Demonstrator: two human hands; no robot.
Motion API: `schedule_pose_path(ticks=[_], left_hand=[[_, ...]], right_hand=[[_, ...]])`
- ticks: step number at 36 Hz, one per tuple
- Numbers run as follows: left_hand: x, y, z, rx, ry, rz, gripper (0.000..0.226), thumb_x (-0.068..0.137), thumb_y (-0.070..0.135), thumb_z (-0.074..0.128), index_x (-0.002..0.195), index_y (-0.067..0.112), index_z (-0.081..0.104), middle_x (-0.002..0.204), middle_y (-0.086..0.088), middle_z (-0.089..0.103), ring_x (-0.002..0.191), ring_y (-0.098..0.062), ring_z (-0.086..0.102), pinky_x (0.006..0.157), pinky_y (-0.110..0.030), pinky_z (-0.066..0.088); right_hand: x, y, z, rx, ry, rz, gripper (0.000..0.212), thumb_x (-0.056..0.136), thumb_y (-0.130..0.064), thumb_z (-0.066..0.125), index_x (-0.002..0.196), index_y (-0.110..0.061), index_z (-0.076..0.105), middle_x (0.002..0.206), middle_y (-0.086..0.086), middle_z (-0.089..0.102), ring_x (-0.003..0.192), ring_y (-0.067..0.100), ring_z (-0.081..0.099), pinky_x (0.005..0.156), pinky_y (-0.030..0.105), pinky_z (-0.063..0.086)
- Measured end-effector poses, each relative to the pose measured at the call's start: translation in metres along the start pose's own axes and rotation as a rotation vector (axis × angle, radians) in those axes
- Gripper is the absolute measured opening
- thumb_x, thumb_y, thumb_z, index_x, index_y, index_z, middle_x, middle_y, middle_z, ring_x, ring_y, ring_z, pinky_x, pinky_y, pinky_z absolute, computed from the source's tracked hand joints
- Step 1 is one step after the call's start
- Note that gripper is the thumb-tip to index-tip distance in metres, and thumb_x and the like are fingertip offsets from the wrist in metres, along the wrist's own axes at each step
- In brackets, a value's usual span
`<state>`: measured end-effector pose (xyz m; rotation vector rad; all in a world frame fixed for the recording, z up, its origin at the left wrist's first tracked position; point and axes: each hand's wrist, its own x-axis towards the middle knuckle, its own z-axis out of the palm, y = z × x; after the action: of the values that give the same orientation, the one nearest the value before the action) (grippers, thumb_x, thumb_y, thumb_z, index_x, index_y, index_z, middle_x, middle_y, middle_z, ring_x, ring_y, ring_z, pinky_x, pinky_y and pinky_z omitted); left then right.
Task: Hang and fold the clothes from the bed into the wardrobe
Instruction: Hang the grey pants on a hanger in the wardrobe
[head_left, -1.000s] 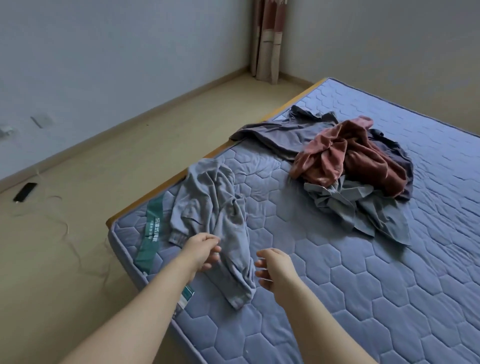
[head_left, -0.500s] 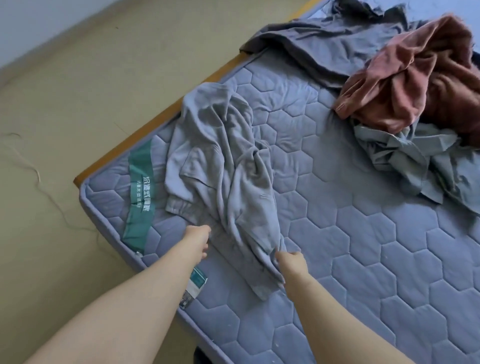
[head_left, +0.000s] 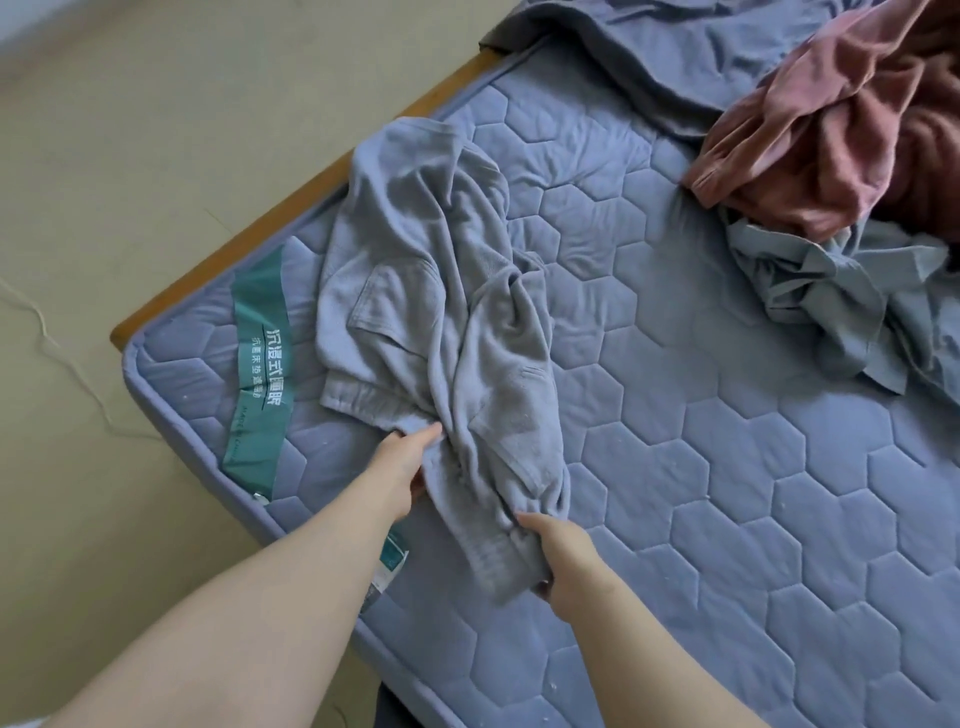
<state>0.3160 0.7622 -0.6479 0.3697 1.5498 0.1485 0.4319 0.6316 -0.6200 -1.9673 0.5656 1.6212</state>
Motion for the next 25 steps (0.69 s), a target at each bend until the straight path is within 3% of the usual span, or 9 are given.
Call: schedule_pose_path(ticks=[3, 6, 9, 13, 15, 17, 19, 23, 25], left_hand=[[-0.016, 0.01, 0.005, -0.047, 0.034, 0.007, 0.053, 0.088, 0.024, 0.062, 0.134, 0.009, 0.043, 0.113, -0.011, 0.061, 0.088, -0.027, 0.062, 0.071, -0.039, 0.053], [-0.037, 0.018, 0.009, -0.057, 0.045, 0.043, 0.049, 0.086, 0.021, 0.059, 0.131, 0.007, 0.047, 0.117, -0.016, 0.06, 0.1, -0.032, 0.061, 0.089, -0.046, 0.051], [-0.062, 0.025, 0.014, -0.068, 0.069, 0.119, 0.04, 0.084, 0.021, 0.057, 0.12, 0.005, 0.053, 0.121, -0.016, 0.058, 0.104, -0.031, 0.058, 0.094, -0.046, 0.047], [-0.109, 0.034, 0.02, -0.115, 0.087, 0.234, 0.045, 0.086, 0.022, 0.056, 0.127, 0.005, 0.049, 0.123, -0.013, 0.056, 0.109, -0.03, 0.056, 0.09, -0.041, 0.047], [-0.135, 0.035, 0.02, -0.156, 0.087, 0.288, 0.042, 0.086, 0.021, 0.056, 0.124, 0.005, 0.051, 0.112, -0.012, 0.059, 0.098, -0.029, 0.058, 0.079, -0.037, 0.048], [-0.161, 0.033, 0.021, -0.186, 0.082, 0.332, 0.025, 0.087, 0.022, 0.056, 0.107, 0.007, 0.054, 0.09, -0.007, 0.057, 0.077, -0.022, 0.055, 0.063, -0.029, 0.043], [-0.188, 0.026, 0.02, -0.228, 0.076, 0.379, 0.012, 0.088, 0.022, 0.056, 0.085, 0.012, 0.05, 0.079, -0.003, 0.05, 0.067, -0.015, 0.047, 0.055, -0.027, 0.037], [-0.233, 0.0, 0.015, -0.324, 0.067, 0.448, 0.013, 0.087, 0.023, 0.057, 0.079, 0.014, 0.052, 0.089, -0.009, 0.056, 0.078, -0.023, 0.053, 0.07, -0.029, 0.04], [-0.254, -0.016, 0.013, -0.364, 0.048, 0.452, 0.012, 0.087, 0.022, 0.057, 0.079, 0.014, 0.054, 0.083, -0.008, 0.059, 0.073, -0.023, 0.055, 0.064, -0.027, 0.043]], right_hand=[[-0.014, -0.002, -0.003, 0.049, -0.023, -0.046, 0.009, 0.086, -0.014, 0.063, 0.094, -0.012, 0.058, 0.092, 0.011, 0.066, 0.081, 0.025, 0.062, 0.062, 0.032, 0.049], [-0.033, -0.009, -0.009, 0.11, -0.035, -0.117, 0.014, 0.086, -0.012, 0.063, 0.099, -0.01, 0.059, 0.095, 0.014, 0.066, 0.084, 0.028, 0.062, 0.069, 0.035, 0.051], [-0.057, -0.016, -0.018, 0.171, -0.068, -0.168, 0.005, 0.086, -0.011, 0.062, 0.089, -0.009, 0.059, 0.089, 0.015, 0.067, 0.08, 0.029, 0.062, 0.068, 0.036, 0.052], [-0.093, -0.024, -0.033, 0.199, -0.116, -0.257, 0.006, 0.086, -0.014, 0.063, 0.091, -0.011, 0.059, 0.092, 0.014, 0.067, 0.076, 0.028, 0.063, 0.062, 0.034, 0.052], [-0.112, -0.024, -0.042, 0.208, -0.142, -0.299, 0.008, 0.086, -0.013, 0.063, 0.093, -0.012, 0.06, 0.092, 0.013, 0.068, 0.075, 0.026, 0.063, 0.063, 0.034, 0.053], [-0.13, -0.021, -0.053, 0.218, -0.172, -0.33, 0.01, 0.086, -0.012, 0.063, 0.095, -0.011, 0.061, 0.089, 0.011, 0.068, 0.073, 0.025, 0.064, 0.058, 0.032, 0.052], [-0.15, -0.016, -0.066, 0.224, -0.204, -0.366, 0.009, 0.086, -0.011, 0.062, 0.095, -0.009, 0.062, 0.085, 0.011, 0.069, 0.071, 0.024, 0.065, 0.055, 0.031, 0.051], [-0.184, -0.003, -0.097, 0.237, -0.285, -0.43, 0.008, 0.087, -0.01, 0.061, 0.094, -0.006, 0.063, 0.089, 0.014, 0.069, 0.077, 0.028, 0.065, 0.077, 0.041, 0.053], [-0.201, 0.007, -0.11, 0.237, -0.316, -0.473, 0.012, 0.087, -0.008, 0.06, 0.097, -0.004, 0.062, 0.093, 0.016, 0.068, 0.078, 0.028, 0.064, 0.074, 0.039, 0.052]])
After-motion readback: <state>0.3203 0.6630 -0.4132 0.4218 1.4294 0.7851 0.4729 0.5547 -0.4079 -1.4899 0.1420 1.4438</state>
